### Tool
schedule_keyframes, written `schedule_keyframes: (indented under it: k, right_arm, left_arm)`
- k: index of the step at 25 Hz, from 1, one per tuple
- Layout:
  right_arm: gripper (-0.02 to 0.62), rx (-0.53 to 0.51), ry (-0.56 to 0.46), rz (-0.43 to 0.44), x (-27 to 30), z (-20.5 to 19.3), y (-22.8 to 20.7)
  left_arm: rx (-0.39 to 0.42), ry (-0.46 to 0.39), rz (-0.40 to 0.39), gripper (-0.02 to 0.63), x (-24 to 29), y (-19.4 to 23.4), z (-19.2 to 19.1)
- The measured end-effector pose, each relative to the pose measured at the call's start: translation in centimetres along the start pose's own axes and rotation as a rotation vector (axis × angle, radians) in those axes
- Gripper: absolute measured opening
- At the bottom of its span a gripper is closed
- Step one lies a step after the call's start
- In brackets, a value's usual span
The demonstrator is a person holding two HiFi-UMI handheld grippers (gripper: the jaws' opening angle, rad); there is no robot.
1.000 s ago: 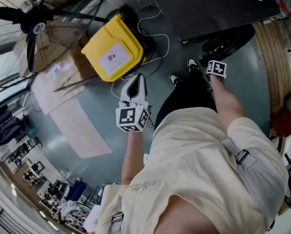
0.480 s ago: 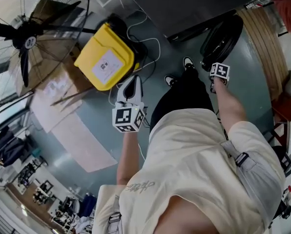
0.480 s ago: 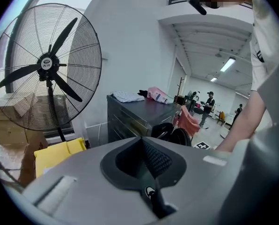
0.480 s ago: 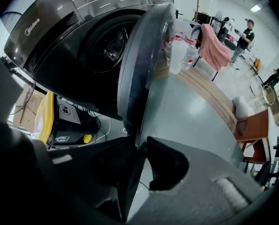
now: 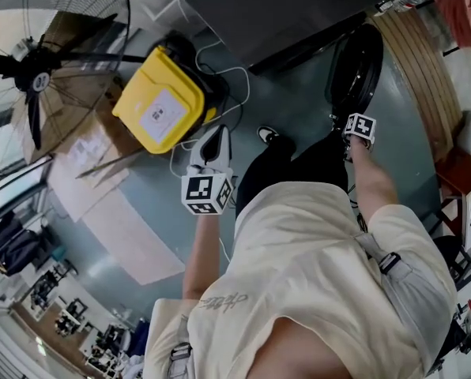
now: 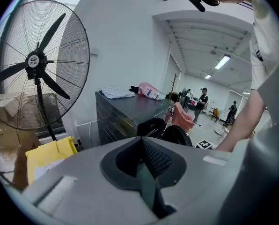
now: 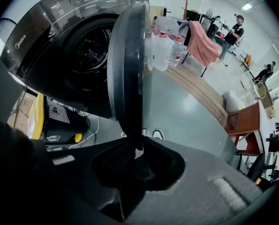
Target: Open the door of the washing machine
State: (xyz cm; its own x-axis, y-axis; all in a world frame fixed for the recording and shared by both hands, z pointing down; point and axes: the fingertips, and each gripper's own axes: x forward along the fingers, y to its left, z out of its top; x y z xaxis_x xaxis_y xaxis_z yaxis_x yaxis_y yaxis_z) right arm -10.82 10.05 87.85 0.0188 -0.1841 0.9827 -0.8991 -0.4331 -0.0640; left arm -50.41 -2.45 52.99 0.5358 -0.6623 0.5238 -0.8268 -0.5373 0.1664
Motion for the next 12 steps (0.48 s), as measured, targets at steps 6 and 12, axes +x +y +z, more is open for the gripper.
schedule_keyframes:
  k: [6, 12]
  right_arm:
    - [0.057, 0.04, 0.062, -0.006, -0.8, -1.6, -4.5]
    - [0.06, -0.034, 0.068, -0.035, -1.3, -0.3, -11.2]
  left_arm:
    - [0.028, 0.016, -0.026, 0.014, 3.5, -4.4, 1.7]
    - [0.036, 0.027, -0.078, 0.014, 8.3, -11.8, 3.2]
